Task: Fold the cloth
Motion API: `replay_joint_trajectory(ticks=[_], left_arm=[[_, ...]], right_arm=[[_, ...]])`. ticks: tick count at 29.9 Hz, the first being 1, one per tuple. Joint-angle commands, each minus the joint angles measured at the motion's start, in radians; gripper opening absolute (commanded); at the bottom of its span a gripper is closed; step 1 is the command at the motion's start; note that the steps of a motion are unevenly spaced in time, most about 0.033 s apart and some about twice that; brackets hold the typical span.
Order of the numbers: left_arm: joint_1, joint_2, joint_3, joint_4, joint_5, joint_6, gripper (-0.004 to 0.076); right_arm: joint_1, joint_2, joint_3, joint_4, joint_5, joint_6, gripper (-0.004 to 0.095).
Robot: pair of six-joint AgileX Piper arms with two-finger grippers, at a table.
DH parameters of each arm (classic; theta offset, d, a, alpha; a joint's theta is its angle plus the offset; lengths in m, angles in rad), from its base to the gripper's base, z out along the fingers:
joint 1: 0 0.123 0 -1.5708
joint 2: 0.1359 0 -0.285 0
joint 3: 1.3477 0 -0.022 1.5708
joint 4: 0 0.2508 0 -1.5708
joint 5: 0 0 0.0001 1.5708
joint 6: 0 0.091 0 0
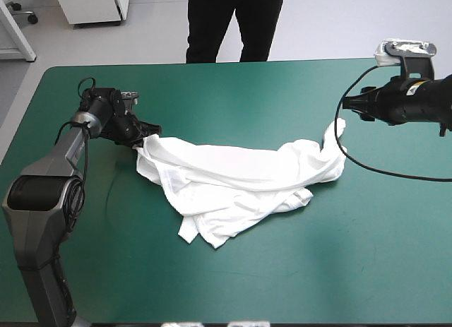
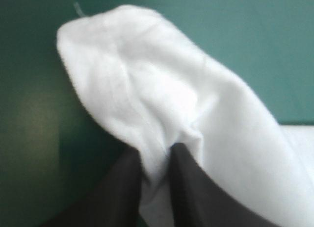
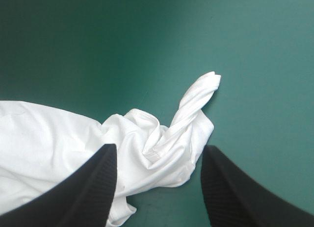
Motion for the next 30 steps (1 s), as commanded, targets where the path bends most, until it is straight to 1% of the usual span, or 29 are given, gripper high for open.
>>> replay_joint_trajectory(ticks=[1,4,6,10,12,13,15,17,19,21,24,27,30], left_arm=[[0.0,-0.034,-0.025,0.014,0.007,0.032,-0.0006],[0.0,-0.024,-0.025,0.014,0.015,0.032,-0.0009],[0.0,-0.024,-0.025,0.014,0.013,0.032,-0.0009],[0.0,-0.024,-0.025,0.014,0.01,0.032,-0.0009],[0.0,-0.024,-0.025,0.014,0.01,0.032,-0.0009],[0.0,-0.024,-0.025,0.014,0.01,0.032,-0.0009],[0.0,-0.024,-0.025,0.014,0.012,0.032,-0.0009],[0.0,-0.024,-0.025,0.014,0.012,0.032,-0.0009],[0.0,-0.024,-0.025,0.012,0.006,0.03,-0.0009],[0.0,-0.024,-0.025,0.012,0.005,0.027,-0.0009],[0.0,-0.024,-0.025,0.01,0.005,0.027,-0.0009],[0.0,-0.024,-0.025,0.01,0.005,0.027,-0.0009],[0.0,-0.024,-0.025,0.01,0.005,0.027,-0.0009]], right_arm=[[-0.003,-0.017,-0.025,0.014,-0.002,-0.001,0.0486],[0.025,-0.017,-0.025,-0.019,0.034,-0.001,0.0487],[0.084,-0.015,-0.025,-0.063,0.047,0.015,0.0486],[0.241,0.014,-0.025,-0.155,0.089,0.026,0.0512],[0.301,0.043,-0.022,-0.22,0.134,0.059,0.0553],[0.316,0.051,-0.009,-0.24,0.134,0.095,0.0579],[0.319,0.064,0.031,-0.238,0.134,0.123,0.0606],[0.319,0.069,0.102,-0.207,0.129,0.126,0.0606],[0.32,0.069,0.192,-0.183,0.103,0.121,0.0606],[0.32,0.069,0.271,-0.146,0.056,0.111,0.0606],[0.32,0.069,0.386,-0.106,-0.064,0.111,0.0606],[0.32,0.079,0.46,-0.064,-0.148,0.084,0.0606],[0.324,0.11,0.495,-0.052,-0.195,0.074,0.0604]])
